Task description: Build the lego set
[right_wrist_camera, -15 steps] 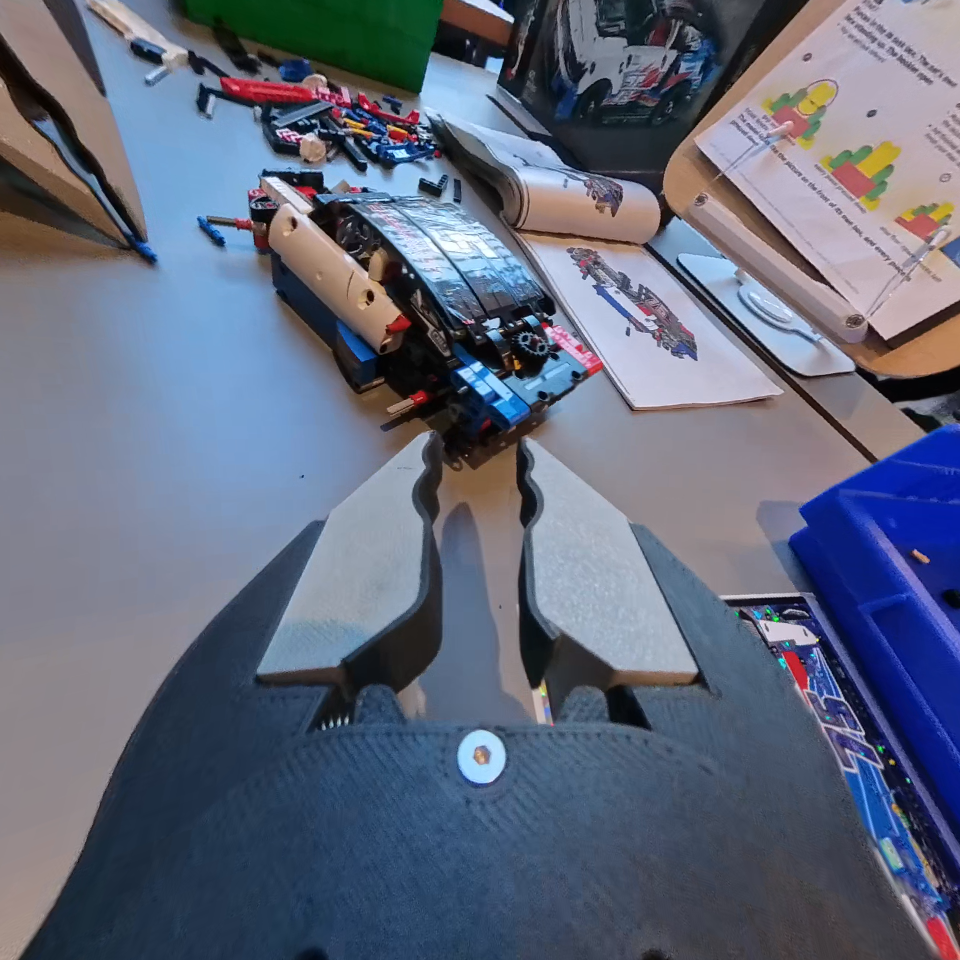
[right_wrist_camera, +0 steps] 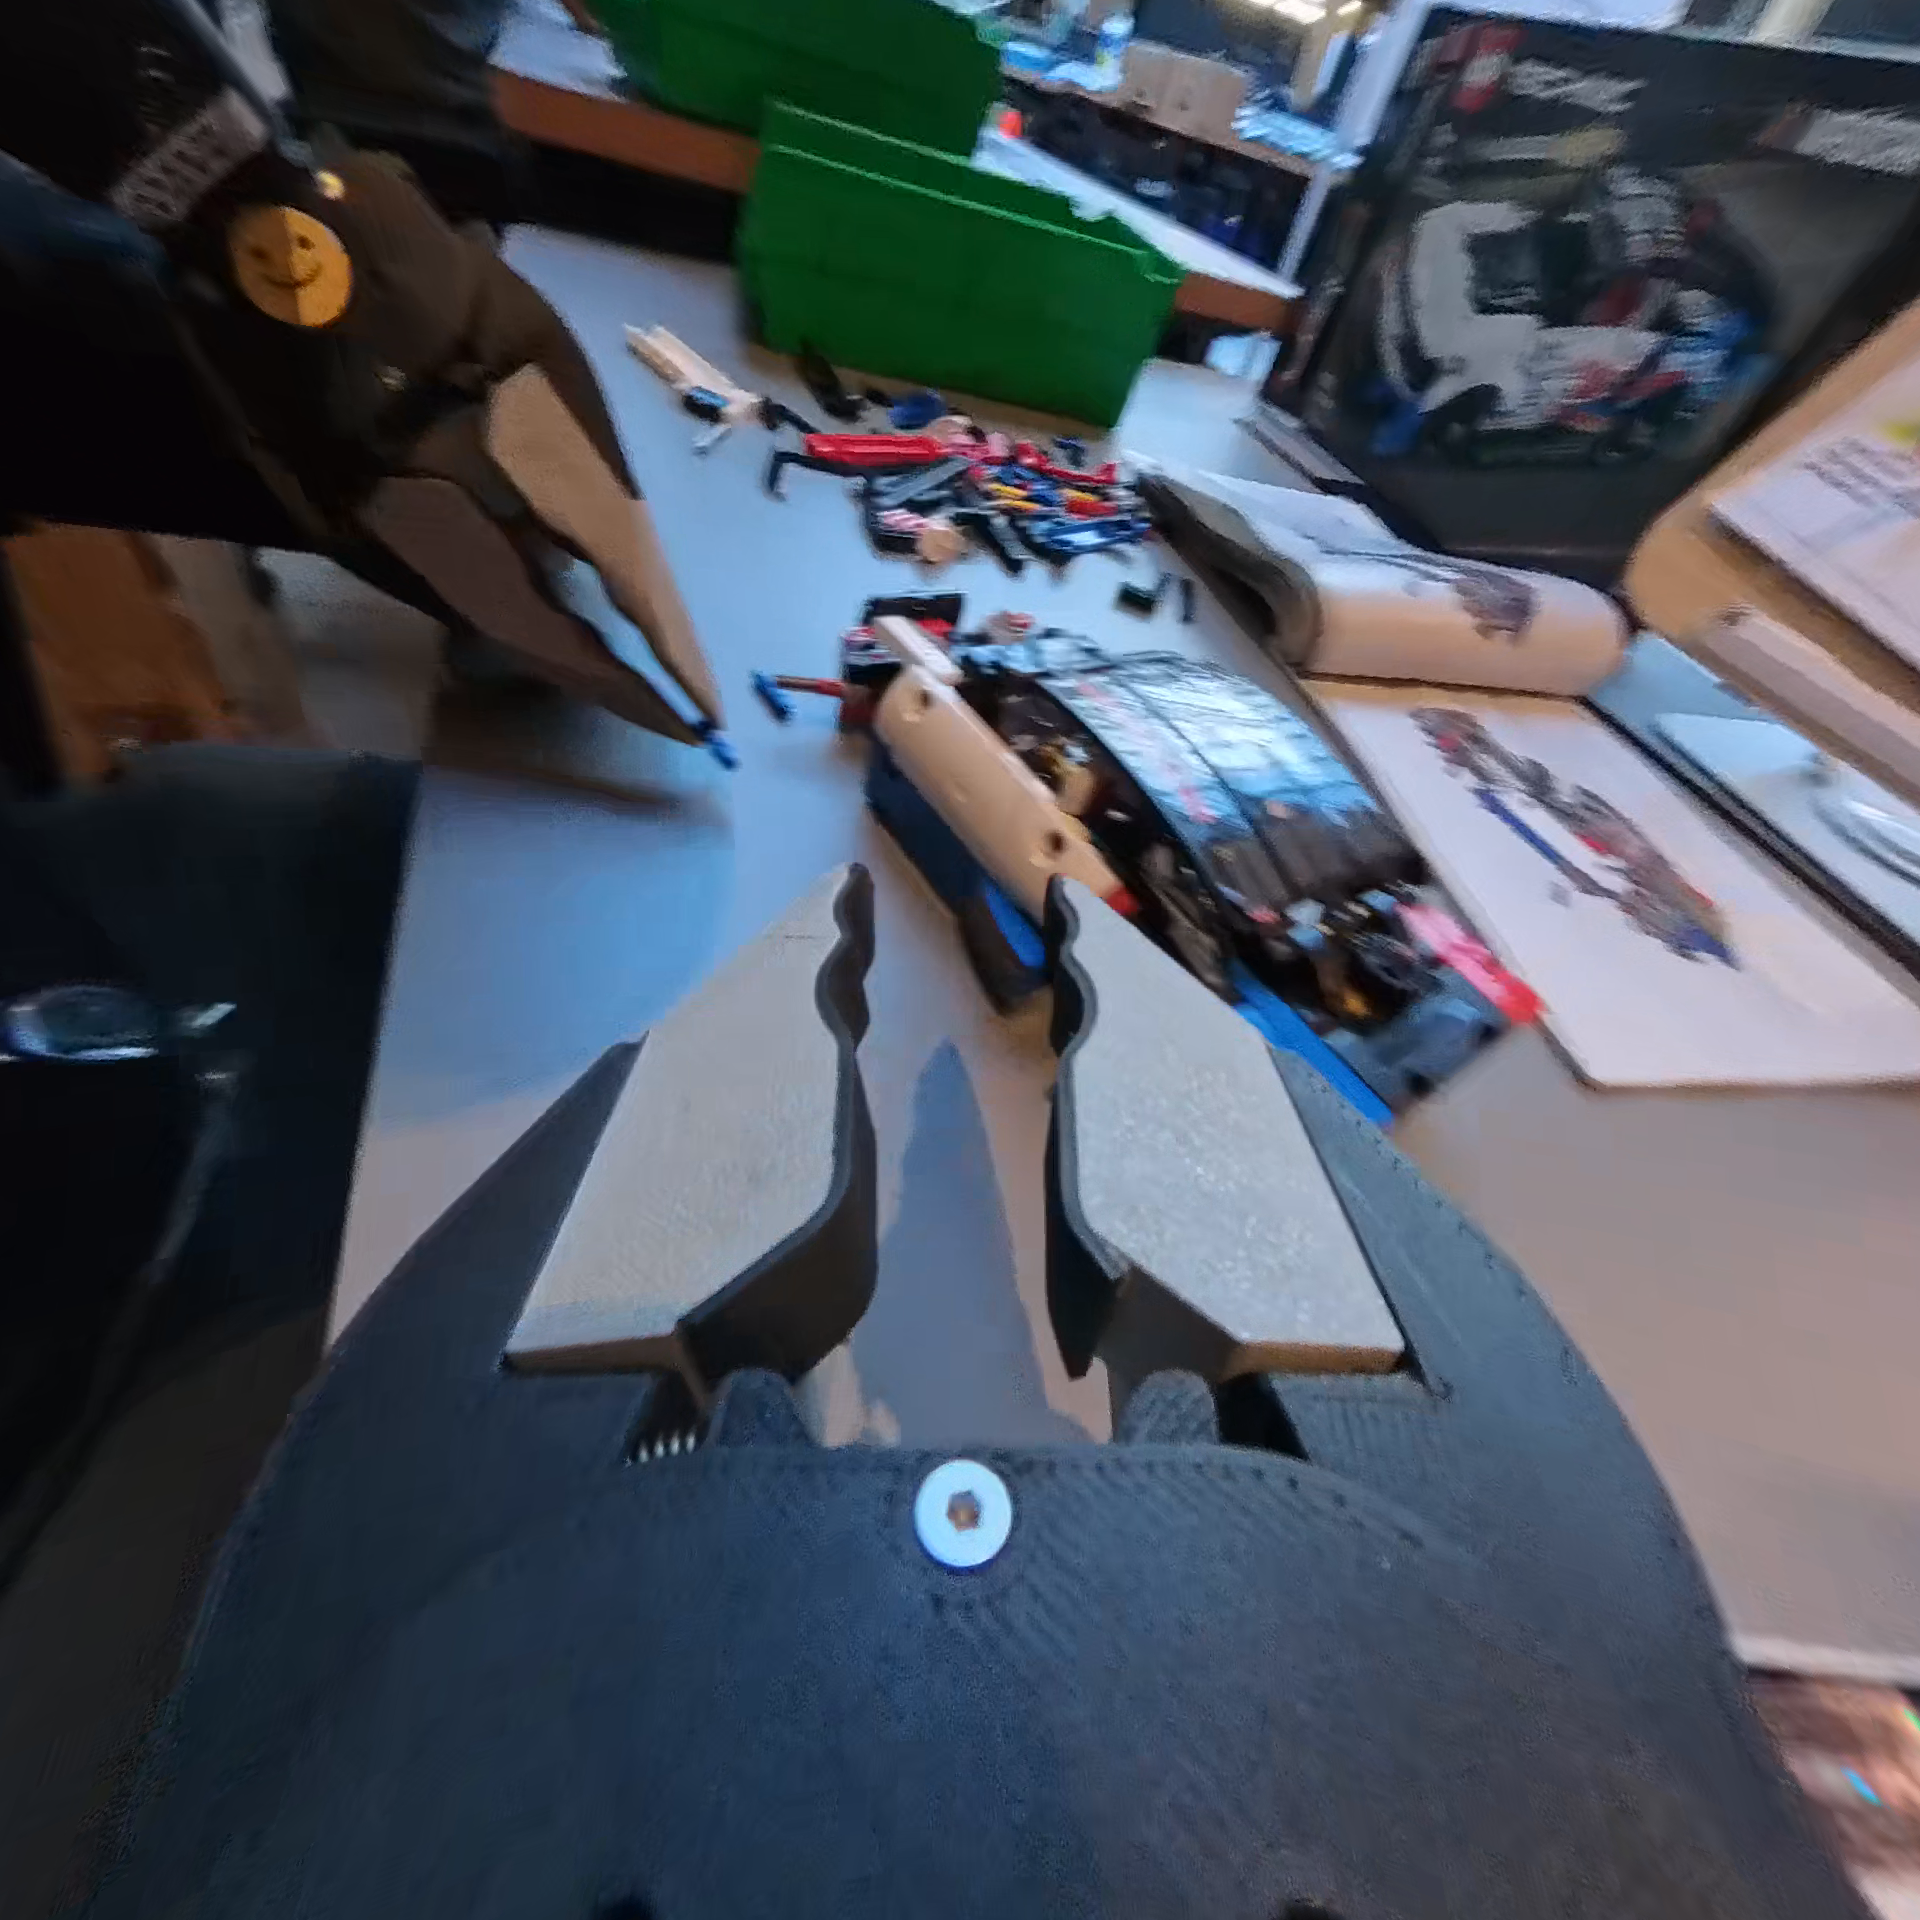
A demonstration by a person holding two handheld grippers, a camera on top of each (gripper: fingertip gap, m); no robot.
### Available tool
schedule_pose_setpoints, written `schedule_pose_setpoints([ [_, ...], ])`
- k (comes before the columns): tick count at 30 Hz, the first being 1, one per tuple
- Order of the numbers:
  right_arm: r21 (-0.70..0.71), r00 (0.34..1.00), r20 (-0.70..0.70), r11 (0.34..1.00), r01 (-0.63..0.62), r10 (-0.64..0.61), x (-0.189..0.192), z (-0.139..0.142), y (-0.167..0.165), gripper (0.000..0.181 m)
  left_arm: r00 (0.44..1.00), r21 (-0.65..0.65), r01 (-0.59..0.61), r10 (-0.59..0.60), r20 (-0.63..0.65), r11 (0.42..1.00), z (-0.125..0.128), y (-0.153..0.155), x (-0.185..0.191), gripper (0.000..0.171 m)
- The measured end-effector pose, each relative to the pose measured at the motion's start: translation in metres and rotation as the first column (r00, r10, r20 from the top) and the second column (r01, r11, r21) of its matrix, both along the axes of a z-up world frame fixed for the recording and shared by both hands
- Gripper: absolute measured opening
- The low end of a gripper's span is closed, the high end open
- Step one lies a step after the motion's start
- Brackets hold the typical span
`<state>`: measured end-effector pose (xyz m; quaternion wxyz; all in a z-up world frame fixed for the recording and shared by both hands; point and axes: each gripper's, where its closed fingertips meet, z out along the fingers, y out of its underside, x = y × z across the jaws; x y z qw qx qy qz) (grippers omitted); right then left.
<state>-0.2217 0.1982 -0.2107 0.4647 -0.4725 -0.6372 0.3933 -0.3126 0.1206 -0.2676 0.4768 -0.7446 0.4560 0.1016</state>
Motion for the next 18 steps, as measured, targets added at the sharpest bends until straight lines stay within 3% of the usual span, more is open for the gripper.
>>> schedule_pose_setpoints([
  [8,-0.015,0.99,0.084,0.993,-0.115,0.116,-0.033,-0.011,-0.05,0.023,0.998,0.24,0.058,-0.057,-0.012,0.969,0.026,0.008,0.017,0.002],
  [12,-0.109,0.982,0.095,0.982,-0.152,0.162,-0.039,-0.011,-0.063,0.018,0.996,0.263,0.093,-0.086,-0.04,0.96,0.026,0.004,0.024,0.002],
  [18,-0.104,0.974,0.135,0.981,-0.166,0.179,-0.046,-0.017,-0.078,0.016,0.99,0.279,0.137,-0.124,-0.063,0.951,0.027,-0.004,0.03,0.002],
])
